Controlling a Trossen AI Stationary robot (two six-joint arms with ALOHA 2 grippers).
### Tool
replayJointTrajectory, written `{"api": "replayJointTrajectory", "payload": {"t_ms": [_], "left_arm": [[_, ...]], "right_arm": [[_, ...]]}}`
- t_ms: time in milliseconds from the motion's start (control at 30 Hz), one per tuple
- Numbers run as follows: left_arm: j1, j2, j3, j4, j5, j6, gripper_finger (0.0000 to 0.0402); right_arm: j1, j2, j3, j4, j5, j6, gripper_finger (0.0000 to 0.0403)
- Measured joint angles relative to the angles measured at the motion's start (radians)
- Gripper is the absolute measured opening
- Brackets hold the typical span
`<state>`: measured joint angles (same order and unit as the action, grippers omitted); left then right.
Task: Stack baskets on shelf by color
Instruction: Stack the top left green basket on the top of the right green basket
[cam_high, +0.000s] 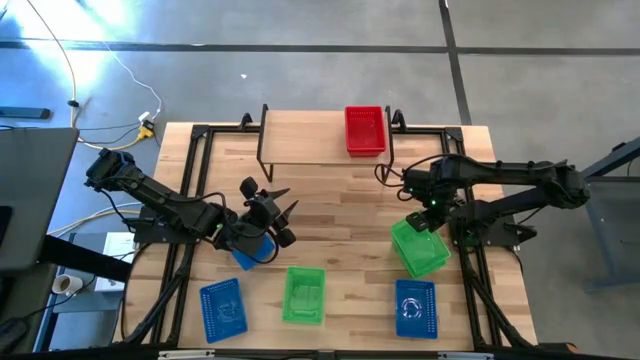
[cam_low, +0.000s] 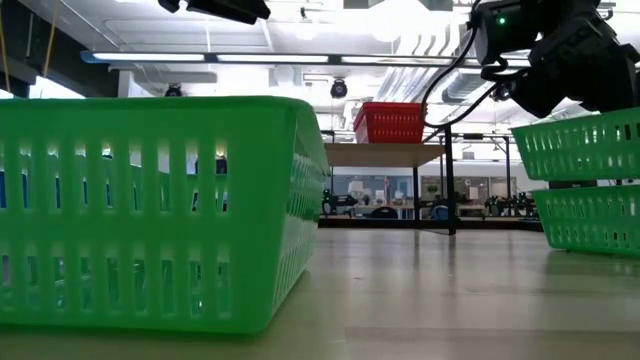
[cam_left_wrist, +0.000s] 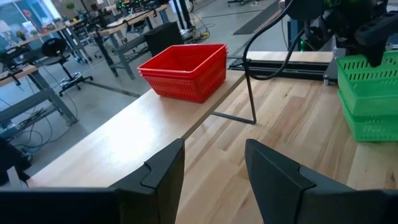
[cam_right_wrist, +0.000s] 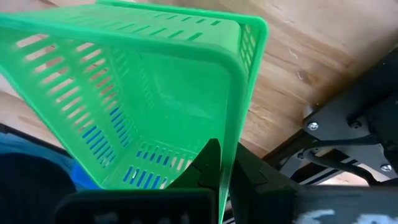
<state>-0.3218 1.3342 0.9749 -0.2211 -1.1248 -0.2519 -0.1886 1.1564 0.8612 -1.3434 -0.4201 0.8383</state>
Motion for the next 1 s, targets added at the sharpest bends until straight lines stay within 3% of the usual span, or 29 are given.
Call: {"api": "replayJointTrajectory", "payload": {"t_ms": [633,1000], "left_arm": [[0.0,0.0,0.0,0.0,0.0,0.001,0.0158],[0.0,0.0,0.0,0.0,-0.001,0.001,0.0158]], "right_arm": [[0.054,0.0,-0.005,0.04,0.009,0.044,0.0],[0.054,0.0,-0.113,0.122,-0.018,0.016,0.0]]}}
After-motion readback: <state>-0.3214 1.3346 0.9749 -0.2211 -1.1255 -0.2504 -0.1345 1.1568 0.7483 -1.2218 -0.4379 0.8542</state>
